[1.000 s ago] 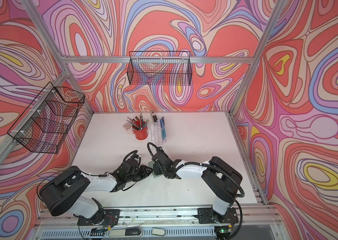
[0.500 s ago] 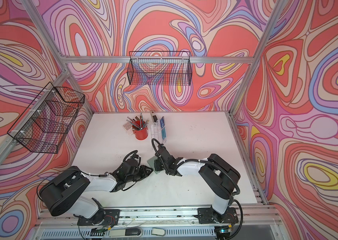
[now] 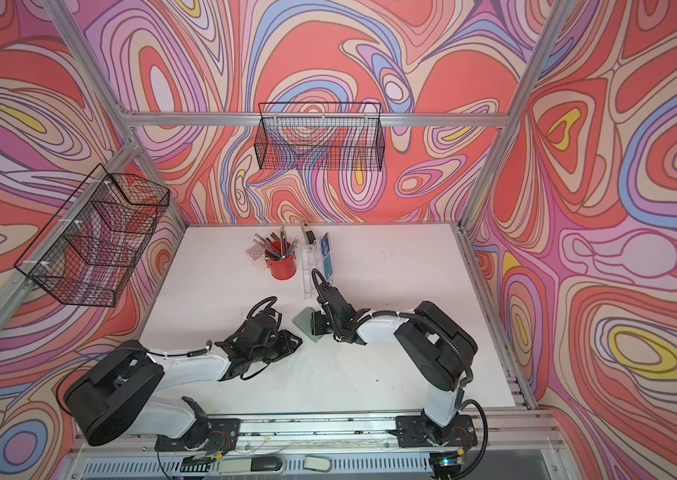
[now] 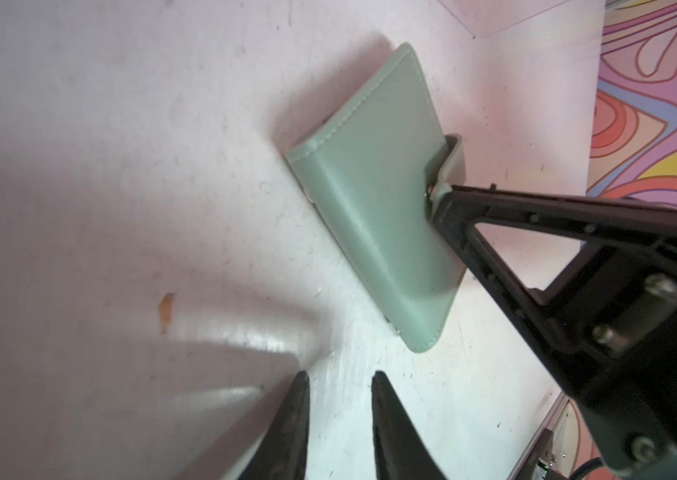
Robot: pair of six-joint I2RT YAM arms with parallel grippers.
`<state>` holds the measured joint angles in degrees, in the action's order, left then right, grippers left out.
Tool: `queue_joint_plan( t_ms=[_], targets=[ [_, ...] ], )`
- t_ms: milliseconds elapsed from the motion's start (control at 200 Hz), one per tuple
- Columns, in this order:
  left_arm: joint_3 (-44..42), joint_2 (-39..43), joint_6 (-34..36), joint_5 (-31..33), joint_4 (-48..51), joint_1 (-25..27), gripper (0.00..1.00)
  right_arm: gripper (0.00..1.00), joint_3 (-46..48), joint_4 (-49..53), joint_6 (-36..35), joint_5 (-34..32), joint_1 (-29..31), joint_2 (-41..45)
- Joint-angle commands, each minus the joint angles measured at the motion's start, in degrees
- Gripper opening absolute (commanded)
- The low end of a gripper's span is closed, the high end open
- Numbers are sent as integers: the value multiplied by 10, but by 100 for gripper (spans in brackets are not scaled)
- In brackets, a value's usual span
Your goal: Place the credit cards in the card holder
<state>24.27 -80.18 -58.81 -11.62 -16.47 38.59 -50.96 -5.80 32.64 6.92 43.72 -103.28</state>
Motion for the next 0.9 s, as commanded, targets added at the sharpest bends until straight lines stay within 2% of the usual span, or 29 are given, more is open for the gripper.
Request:
queue_joint_plan(
  t_ms=[0, 215, 461, 656, 896],
  targets=[
    [45, 27, 49, 11, 93, -17, 29, 0, 17, 103, -3, -2, -5, -46],
    [90, 66, 97, 20, 130, -24, 31, 0, 6, 112, -5, -3, -8, -53],
    [102, 68, 137, 15, 125, -31, 32, 0, -19, 134, -3, 19, -32, -70],
    [107, 62, 150, 5, 126, -43, 30, 0, -54, 148, -8, 88, -61, -125],
    [96, 72, 161, 16, 131, -47, 32, 0, -62, 145, 0, 92, -67, -190]
  ],
)
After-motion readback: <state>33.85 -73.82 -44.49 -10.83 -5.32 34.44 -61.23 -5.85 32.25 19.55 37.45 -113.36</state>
